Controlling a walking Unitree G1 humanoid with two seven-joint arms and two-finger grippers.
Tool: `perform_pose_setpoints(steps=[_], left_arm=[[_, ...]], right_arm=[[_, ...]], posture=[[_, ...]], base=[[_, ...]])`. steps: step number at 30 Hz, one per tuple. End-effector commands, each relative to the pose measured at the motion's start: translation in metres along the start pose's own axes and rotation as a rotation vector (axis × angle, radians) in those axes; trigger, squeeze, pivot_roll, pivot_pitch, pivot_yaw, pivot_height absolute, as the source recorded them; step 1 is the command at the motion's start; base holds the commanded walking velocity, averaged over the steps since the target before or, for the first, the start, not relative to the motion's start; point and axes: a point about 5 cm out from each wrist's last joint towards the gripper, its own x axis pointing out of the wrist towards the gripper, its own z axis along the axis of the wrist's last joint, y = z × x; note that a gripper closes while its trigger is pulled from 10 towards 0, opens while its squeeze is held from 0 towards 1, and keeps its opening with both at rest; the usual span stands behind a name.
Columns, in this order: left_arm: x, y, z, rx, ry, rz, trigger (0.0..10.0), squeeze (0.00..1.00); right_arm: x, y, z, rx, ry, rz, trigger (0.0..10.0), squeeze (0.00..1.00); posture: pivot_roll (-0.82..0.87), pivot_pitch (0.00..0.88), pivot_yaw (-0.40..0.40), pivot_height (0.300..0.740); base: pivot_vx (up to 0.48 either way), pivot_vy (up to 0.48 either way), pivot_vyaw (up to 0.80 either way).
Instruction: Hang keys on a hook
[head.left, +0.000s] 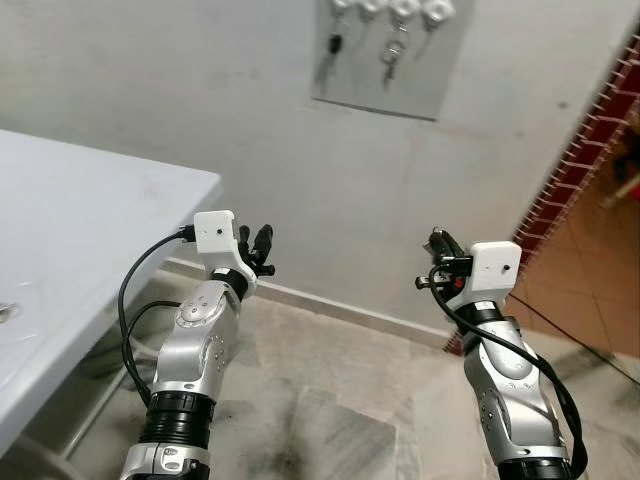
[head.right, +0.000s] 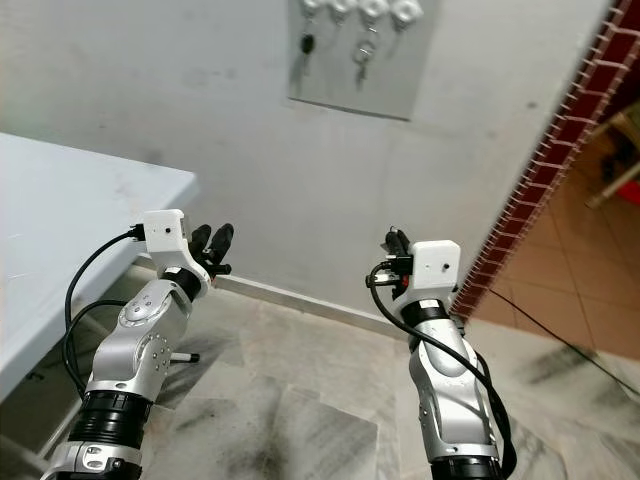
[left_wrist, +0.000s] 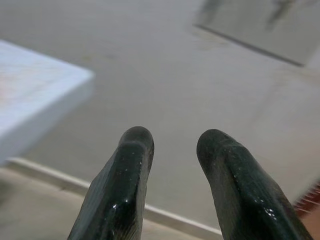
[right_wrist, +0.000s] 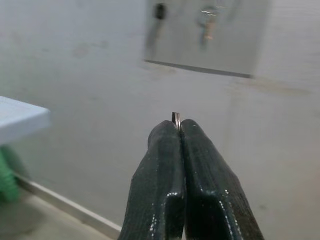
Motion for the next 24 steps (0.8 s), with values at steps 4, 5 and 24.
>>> perform_pose_setpoints(steps=[4, 5, 24], left_arm=[[0.0020, -0.0039, 0.0015, 0.008, -0.001, -0.007, 10.0, 0.00], [0.0017, -0.0040, 0.0014, 0.018, 0.000, -0.010, 10.0, 0.00], [0.0010, -0.0100, -0.0017, 0.087, 0.015, -0.050, 10.0, 0.00]], right_arm=[[-0.0003, -0.0034, 0.0027, -0.003, -0.011, -0.005, 10.0, 0.00], [-0.0003, -0.0031, 0.0028, -0.003, -0.011, -0.005, 10.0, 0.00], [-0.0039, -0.0001, 0.0006, 0.002, -0.006, -0.002, 10.0, 0.00]], posture=[[0.08, 0.000, -0.031, 0.736], [0.08, 0.000, -0.031, 0.736], [0.07, 0.000, -0.024, 0.736]], base=[[0.309, 0.266, 0.00], [0.319, 0.266, 0.00], [0.407, 0.014, 0.00]])
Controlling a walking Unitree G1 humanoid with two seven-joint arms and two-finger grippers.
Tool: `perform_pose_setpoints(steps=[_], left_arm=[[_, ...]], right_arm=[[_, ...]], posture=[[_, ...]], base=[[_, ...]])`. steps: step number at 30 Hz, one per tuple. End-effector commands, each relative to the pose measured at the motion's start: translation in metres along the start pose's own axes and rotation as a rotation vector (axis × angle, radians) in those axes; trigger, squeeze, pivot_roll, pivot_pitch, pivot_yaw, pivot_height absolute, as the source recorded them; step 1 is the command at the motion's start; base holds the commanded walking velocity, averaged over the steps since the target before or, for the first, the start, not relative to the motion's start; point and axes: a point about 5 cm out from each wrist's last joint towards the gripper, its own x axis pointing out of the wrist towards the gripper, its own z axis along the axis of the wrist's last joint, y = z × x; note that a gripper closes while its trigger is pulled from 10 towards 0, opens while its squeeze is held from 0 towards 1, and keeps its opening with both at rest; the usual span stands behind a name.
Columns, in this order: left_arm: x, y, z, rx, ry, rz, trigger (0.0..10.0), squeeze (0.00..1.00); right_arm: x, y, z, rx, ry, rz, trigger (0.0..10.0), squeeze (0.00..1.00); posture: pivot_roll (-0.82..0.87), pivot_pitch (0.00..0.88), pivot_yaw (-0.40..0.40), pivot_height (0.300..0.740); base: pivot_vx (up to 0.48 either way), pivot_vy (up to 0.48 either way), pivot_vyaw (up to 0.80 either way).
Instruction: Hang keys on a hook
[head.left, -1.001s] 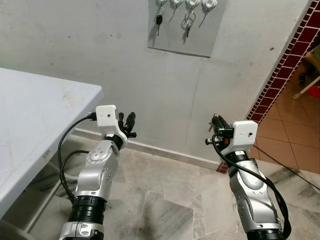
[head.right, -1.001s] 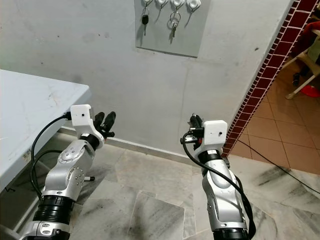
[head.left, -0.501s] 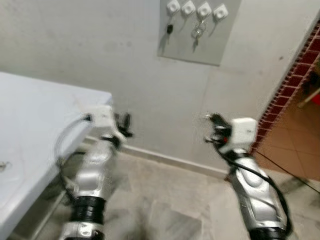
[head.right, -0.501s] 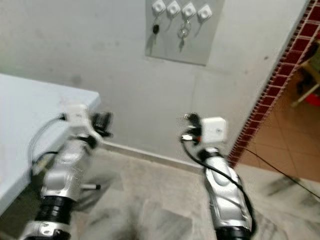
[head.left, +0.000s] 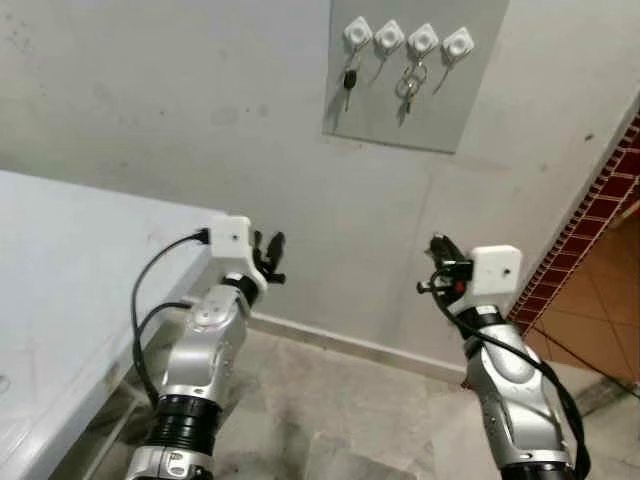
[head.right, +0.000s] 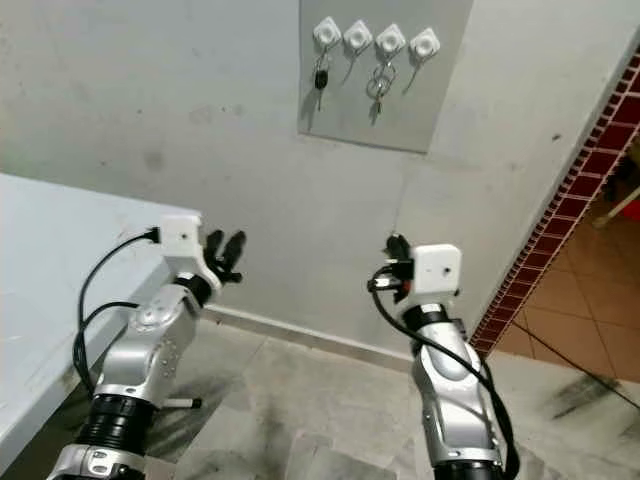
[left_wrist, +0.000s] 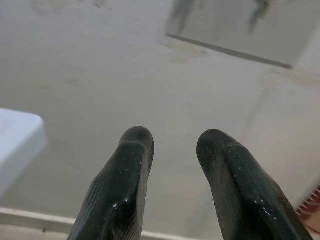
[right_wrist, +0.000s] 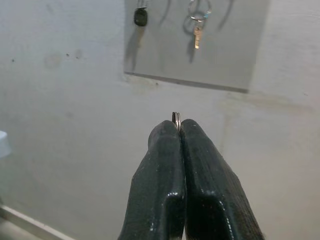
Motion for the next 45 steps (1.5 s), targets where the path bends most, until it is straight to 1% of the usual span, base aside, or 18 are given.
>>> perform_pose_setpoints(steps=[1, 41, 43, 45], left_arm=[[-0.0011, 0.0100, 0.0059, 0.027, -0.011, 0.024, 10.0, 0.00], [-0.0042, 0.0107, 0.0016, 0.003, 0.005, 0.044, 10.0, 0.00], [-0.0038, 0.0105, 0.0024, 0.019, 0.000, 0.058, 10.0, 0.00], [-0.0038, 0.0081, 0.0052, 0.013, -0.030, 0.056, 10.0, 0.00]], right_arm=[[0.0040, 0.0092, 0.0074, 0.013, -0.033, 0.023, 10.0, 0.00], [0.0027, 0.0131, 0.0055, 0.011, -0.022, 0.042, 10.0, 0.00], [0.0027, 0.0129, 0.0056, 0.010, -0.022, 0.043, 10.0, 0.00], [0.0025, 0.0129, 0.0062, 0.004, -0.026, 0.050, 10.0, 0.00]], posture=[[0.07, 0.000, -0.024, 0.736], [0.08, 0.000, -0.028, 0.736], [0.08, 0.000, -0.029, 0.736], [0.08, 0.000, -0.029, 0.736]], base=[[0.405, 0.000, 0.00], [0.403, 0.000, 0.00], [0.154, 0.000, 0.00], [0.000, 0.000, 0.00]])
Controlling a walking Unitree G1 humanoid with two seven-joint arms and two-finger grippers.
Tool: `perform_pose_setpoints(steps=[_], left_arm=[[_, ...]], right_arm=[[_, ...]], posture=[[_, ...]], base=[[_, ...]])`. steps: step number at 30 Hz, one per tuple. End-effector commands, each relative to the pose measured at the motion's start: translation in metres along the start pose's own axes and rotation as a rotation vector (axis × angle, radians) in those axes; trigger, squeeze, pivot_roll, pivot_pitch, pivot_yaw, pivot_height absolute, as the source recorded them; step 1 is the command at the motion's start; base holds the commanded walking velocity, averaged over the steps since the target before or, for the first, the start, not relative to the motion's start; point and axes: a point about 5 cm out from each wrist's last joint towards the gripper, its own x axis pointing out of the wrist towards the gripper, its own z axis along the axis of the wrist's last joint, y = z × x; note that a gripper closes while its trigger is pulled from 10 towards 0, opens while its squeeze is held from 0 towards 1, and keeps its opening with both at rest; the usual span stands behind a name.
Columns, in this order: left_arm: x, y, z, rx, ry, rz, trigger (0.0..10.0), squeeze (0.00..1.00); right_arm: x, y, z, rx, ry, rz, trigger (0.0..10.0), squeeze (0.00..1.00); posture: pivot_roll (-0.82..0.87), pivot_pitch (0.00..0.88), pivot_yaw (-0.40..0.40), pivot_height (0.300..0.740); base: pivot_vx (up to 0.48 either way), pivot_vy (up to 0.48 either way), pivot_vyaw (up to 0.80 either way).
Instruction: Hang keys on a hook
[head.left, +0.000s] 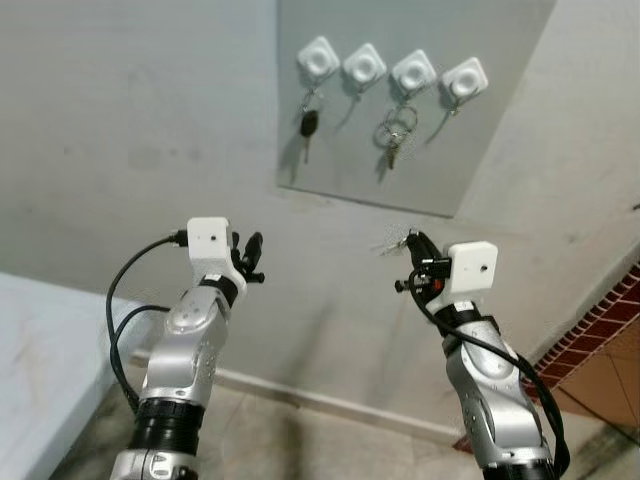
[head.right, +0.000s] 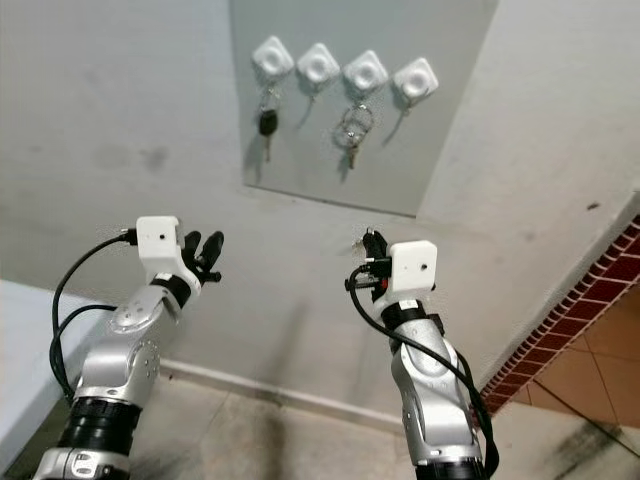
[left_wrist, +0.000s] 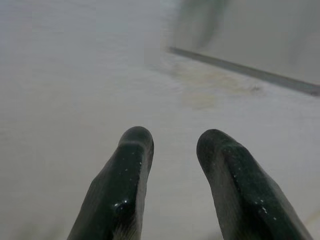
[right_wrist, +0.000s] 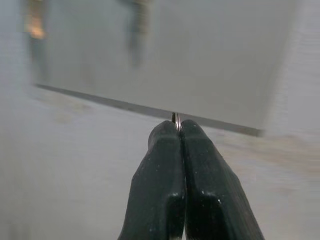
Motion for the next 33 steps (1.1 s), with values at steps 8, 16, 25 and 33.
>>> perform_pose_setpoints(steps=[8, 16, 25, 33], left_arm=[[-0.005, -0.012, 0.022, 0.053, -0.121, -0.129, 10.0, 0.00], [-0.007, -0.018, 0.031, 0.104, -0.156, -0.248, 10.0, 0.00], [-0.013, -0.034, 0.034, 0.146, -0.181, -0.380, 10.0, 0.00], [-0.014, -0.040, 0.035, 0.156, -0.186, -0.419, 10.0, 0.00]], right_arm=[[0.005, -0.004, 0.018, -0.023, -0.087, 0.078, 10.0, 0.00], [0.019, 0.006, 0.041, 0.049, -0.171, 0.214, 10.0, 0.00], [0.039, 0.025, 0.071, 0.140, -0.291, 0.305, 10.0, 0.00], [0.047, 0.034, 0.086, 0.192, -0.344, 0.351, 10.0, 0.00]], posture=[[0.08, 0.000, -0.023, 0.736], [0.08, 0.000, -0.027, 0.736], [0.09, 0.000, -0.029, 0.736], [0.08, 0.000, -0.028, 0.736]], base=[[0.000, 0.000, 0.00], [0.000, 0.000, 0.00], [0.000, 0.000, 0.00], [0.000, 0.000, 0.00]])
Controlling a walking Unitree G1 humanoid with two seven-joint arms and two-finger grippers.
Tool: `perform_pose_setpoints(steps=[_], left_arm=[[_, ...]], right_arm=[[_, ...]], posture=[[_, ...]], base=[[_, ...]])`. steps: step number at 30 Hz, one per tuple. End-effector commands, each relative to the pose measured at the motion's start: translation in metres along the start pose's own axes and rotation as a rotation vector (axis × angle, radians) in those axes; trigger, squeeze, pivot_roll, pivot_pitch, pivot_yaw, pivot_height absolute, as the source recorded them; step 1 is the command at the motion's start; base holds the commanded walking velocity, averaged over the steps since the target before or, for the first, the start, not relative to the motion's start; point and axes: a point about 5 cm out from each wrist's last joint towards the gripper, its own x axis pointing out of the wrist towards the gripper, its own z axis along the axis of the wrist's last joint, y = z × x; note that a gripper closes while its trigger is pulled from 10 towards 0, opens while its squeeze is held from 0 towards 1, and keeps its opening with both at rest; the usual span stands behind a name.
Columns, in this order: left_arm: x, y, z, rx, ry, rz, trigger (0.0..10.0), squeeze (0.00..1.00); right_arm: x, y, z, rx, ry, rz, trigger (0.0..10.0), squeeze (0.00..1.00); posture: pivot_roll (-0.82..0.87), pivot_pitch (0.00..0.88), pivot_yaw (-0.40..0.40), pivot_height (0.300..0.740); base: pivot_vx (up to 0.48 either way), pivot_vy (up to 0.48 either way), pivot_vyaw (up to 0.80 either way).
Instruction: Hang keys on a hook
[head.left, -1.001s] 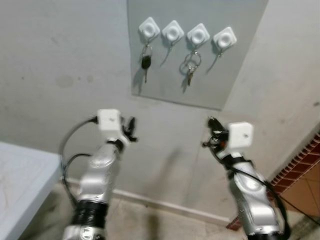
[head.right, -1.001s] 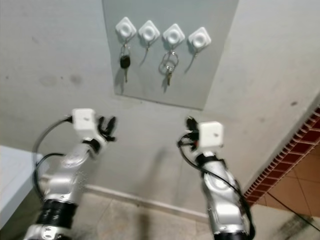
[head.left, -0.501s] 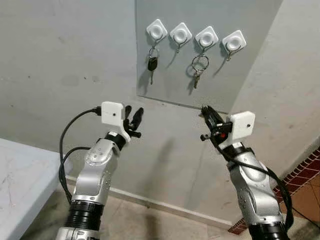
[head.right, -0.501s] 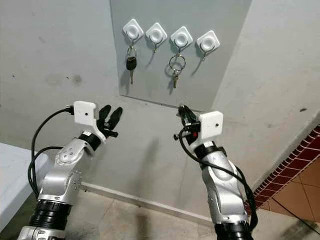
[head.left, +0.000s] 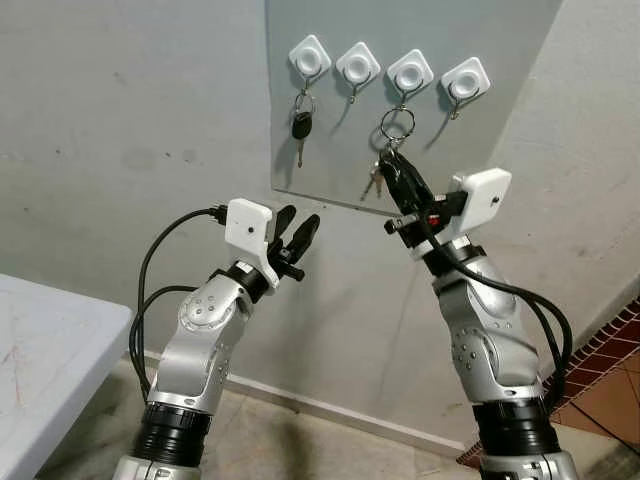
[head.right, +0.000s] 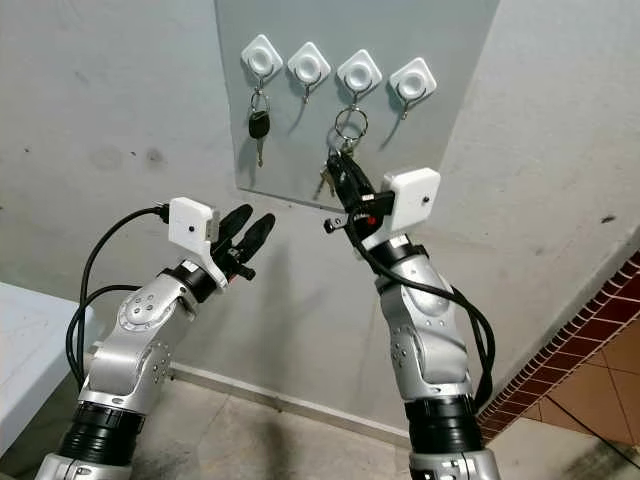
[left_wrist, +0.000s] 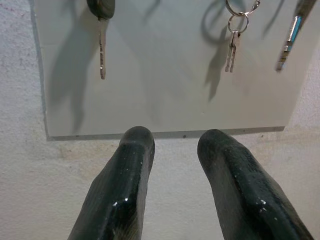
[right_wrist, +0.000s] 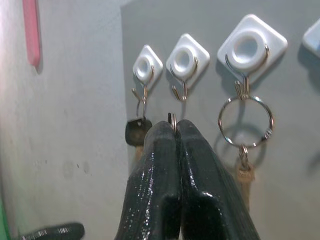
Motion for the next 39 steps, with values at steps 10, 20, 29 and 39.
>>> perform_pose_setpoints(steps=[10, 20, 29, 39], left_arm=[[0.006, -0.002, 0.015, 0.009, -0.046, -0.024, 10.0, 0.00], [0.006, -0.007, 0.024, 0.001, -0.069, -0.037, 10.0, 0.00], [0.006, -0.011, 0.025, -0.016, -0.071, -0.043, 10.0, 0.00], [0.005, -0.010, 0.026, -0.023, -0.073, -0.024, 10.0, 0.00]], right_arm=[[0.022, 0.003, 0.010, 0.051, -0.050, 0.004, 10.0, 0.00], [0.044, -0.002, 0.003, 0.083, -0.030, -0.036, 10.0, 0.00], [0.061, -0.006, 0.000, 0.143, -0.027, -0.057, 10.0, 0.00], [0.076, -0.005, 0.005, 0.188, -0.057, -0.019, 10.0, 0.00]], posture=[[0.08, 0.000, -0.019, 0.736], [0.08, 0.000, -0.011, 0.736], [0.09, 0.000, -0.015, 0.736], [0.10, 0.000, -0.025, 0.736]], base=[[0.000, 0.000, 0.00], [0.000, 0.000, 0.00], [0.000, 0.000, 0.00], [0.000, 0.000, 0.00]])
